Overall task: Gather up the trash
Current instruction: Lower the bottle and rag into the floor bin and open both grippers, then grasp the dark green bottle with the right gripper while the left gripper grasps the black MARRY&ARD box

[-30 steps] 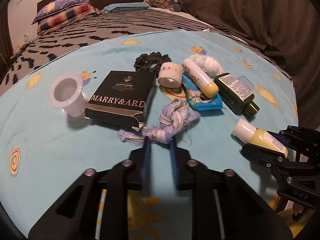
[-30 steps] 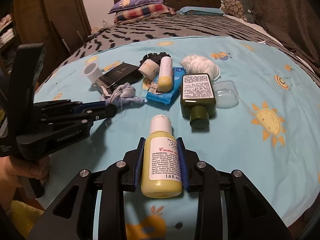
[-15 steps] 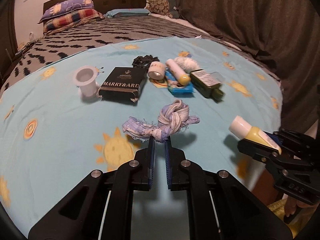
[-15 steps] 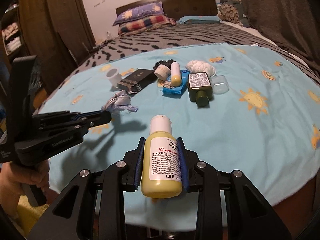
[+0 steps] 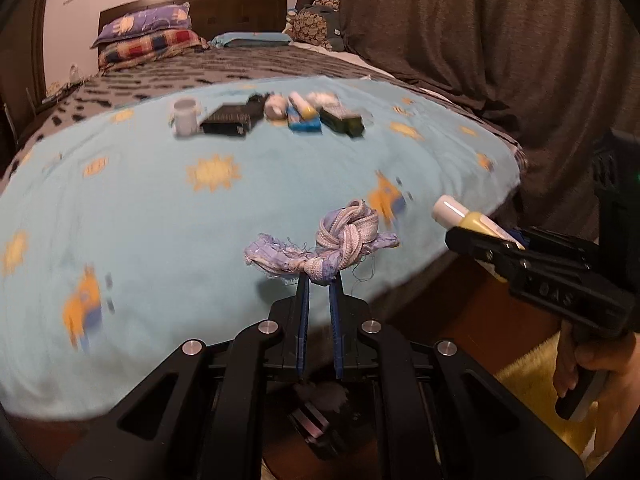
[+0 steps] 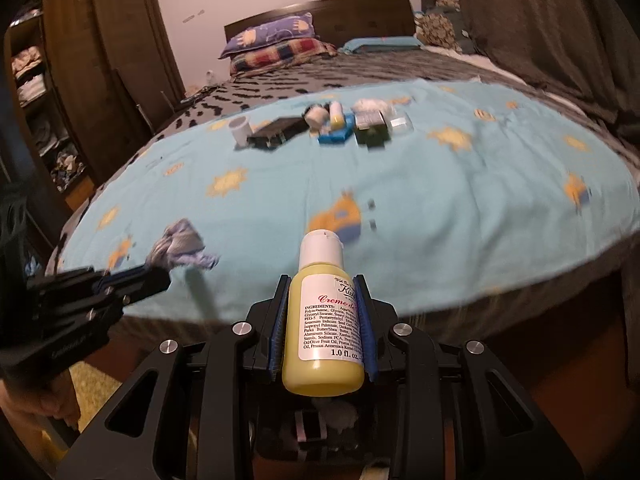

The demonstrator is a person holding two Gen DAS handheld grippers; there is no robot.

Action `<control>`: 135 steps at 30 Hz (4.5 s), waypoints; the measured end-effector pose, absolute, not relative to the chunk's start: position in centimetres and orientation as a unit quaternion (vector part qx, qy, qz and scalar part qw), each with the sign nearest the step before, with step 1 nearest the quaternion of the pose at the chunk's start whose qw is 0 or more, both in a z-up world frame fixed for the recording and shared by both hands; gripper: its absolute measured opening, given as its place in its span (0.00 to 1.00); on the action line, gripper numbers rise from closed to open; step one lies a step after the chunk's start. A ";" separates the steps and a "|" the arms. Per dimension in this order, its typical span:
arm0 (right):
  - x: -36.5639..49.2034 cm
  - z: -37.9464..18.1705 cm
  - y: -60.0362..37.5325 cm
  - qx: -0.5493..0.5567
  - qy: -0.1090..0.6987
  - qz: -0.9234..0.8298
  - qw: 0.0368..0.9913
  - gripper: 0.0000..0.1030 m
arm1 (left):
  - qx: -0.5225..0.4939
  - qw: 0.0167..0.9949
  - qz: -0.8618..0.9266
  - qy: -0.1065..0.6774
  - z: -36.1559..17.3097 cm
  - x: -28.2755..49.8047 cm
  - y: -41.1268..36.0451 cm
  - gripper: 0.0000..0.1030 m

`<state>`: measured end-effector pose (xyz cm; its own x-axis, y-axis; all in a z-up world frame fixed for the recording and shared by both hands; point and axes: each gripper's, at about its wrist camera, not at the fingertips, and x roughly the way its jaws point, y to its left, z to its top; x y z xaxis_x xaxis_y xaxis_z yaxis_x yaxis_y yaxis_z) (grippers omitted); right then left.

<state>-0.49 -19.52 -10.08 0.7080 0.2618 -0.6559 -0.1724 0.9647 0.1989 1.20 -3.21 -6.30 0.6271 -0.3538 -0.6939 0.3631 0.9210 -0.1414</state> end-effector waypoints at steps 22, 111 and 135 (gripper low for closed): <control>-2.0 -23.9 -18.0 0.092 0.512 0.098 0.848 0.31 | -0.015 0.822 -0.188 0.538 -22.0 -1.9 -4.9 0.08; 24.4 -10.3 -19.8 0.035 0.397 0.086 0.913 0.48 | 0.009 0.882 -0.149 0.447 -8.8 32.6 -1.7 0.91; 16.0 -7.5 -18.7 0.017 0.377 0.116 0.919 0.43 | 0.016 0.891 -0.144 0.431 -5.6 21.5 -0.5 0.70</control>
<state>16.03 -18.72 -7.54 0.6885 0.2260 -0.6891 -0.1998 0.9725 0.1193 21.53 -0.54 -5.60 0.5875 -0.2432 -0.7718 0.2710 0.9578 -0.0956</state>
